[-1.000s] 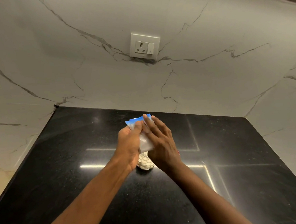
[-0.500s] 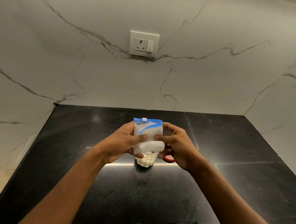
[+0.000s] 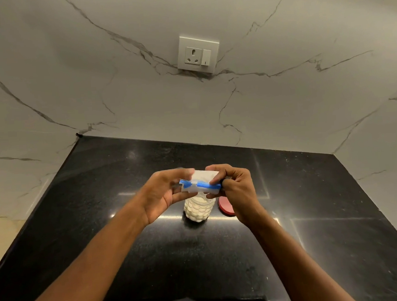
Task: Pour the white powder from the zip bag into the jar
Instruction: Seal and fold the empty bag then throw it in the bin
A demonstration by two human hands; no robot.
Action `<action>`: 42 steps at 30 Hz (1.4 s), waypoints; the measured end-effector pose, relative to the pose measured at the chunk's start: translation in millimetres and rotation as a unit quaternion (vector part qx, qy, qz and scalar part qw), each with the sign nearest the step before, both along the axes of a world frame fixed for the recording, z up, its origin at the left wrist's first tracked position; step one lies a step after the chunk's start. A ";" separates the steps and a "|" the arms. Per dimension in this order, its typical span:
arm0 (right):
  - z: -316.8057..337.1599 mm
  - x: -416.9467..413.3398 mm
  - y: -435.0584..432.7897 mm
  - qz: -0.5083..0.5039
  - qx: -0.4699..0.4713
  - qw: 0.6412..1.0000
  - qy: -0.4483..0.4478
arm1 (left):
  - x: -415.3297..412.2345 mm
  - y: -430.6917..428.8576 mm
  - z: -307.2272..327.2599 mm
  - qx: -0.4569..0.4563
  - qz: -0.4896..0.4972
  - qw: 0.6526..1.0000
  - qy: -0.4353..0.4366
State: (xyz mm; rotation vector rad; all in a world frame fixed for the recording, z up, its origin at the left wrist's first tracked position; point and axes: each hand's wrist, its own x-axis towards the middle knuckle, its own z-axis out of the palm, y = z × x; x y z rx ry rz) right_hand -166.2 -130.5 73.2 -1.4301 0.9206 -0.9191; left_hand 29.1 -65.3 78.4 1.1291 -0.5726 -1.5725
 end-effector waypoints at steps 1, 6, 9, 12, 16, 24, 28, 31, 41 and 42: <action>0.1 -0.3 -1.2 0.010 -0.011 1.000 0.013 | -2.6 -0.3 0.2 0.002 0.009 0.999 -0.045; -3.1 -9.0 -9.5 0.049 0.133 0.988 -0.059 | -1.0 0.1 -0.9 -0.004 0.063 0.992 -0.110; -11.3 -10.3 -11.3 0.064 0.197 0.977 -0.053 | 2.7 5.0 -2.7 -0.014 0.067 0.987 -0.146; -16.2 0.0 -7.7 0.096 0.170 0.980 0.043 | 5.5 16.0 -3.7 -0.005 0.089 0.981 -0.172; -16.9 22.4 0.8 0.093 0.200 0.975 0.009 | 11.8 36.5 -6.4 0.026 0.174 0.976 -0.126; -31.7 83.7 57.4 0.178 0.156 0.969 0.074 | 58.9 104.3 -29.6 0.051 0.322 0.926 -0.190; -44.7 124.8 115.8 0.204 0.191 0.959 0.041 | 101.5 155.3 -40.5 0.041 0.390 0.898 -0.202; -59.8 164.2 168.2 0.201 0.233 0.951 0.017 | 146.3 208.9 -57.0 0.052 0.453 0.864 -0.211; -107.7 326.5 332.7 0.200 0.325 0.924 -0.007 | 271.0 415.6 -152.8 0.179 0.488 0.824 -0.227; -112.4 341.6 342.3 0.199 0.339 0.919 -0.002 | 277.1 427.4 -161.9 0.193 0.478 0.826 -0.228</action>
